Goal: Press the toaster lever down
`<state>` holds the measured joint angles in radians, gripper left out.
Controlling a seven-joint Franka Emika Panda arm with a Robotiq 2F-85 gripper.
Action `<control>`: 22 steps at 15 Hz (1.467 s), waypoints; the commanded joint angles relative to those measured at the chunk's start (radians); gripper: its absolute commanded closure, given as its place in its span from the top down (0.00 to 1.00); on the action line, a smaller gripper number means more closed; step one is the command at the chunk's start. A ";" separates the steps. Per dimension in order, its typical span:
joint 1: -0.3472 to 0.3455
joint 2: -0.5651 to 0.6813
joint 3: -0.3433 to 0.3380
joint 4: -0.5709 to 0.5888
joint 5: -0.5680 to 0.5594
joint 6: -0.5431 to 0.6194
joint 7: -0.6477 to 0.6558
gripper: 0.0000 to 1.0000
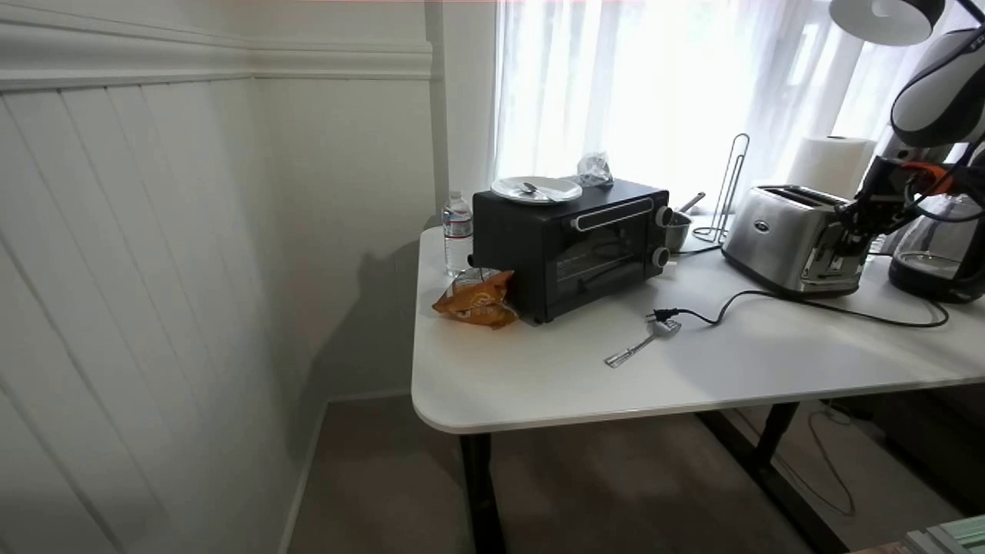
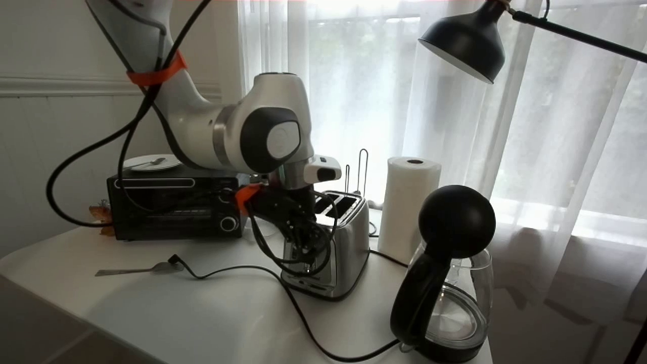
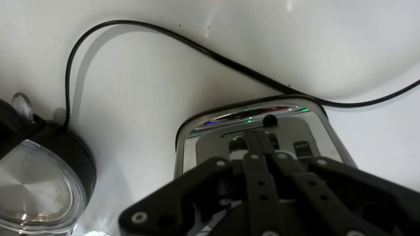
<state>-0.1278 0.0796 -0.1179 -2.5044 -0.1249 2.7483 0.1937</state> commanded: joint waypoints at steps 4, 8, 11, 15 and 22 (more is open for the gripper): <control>0.021 0.114 -0.024 -0.025 0.010 0.134 0.053 0.00; 0.036 0.171 -0.032 -0.022 0.022 0.161 0.061 0.00; 0.047 0.181 -0.045 -0.027 0.006 0.162 0.071 0.00; 0.054 0.135 -0.053 -0.023 0.009 0.151 0.067 0.00; 0.055 0.017 -0.068 -0.052 -0.006 0.074 0.072 0.00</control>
<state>-0.0843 0.1565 -0.1643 -2.5204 -0.1220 2.8561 0.2462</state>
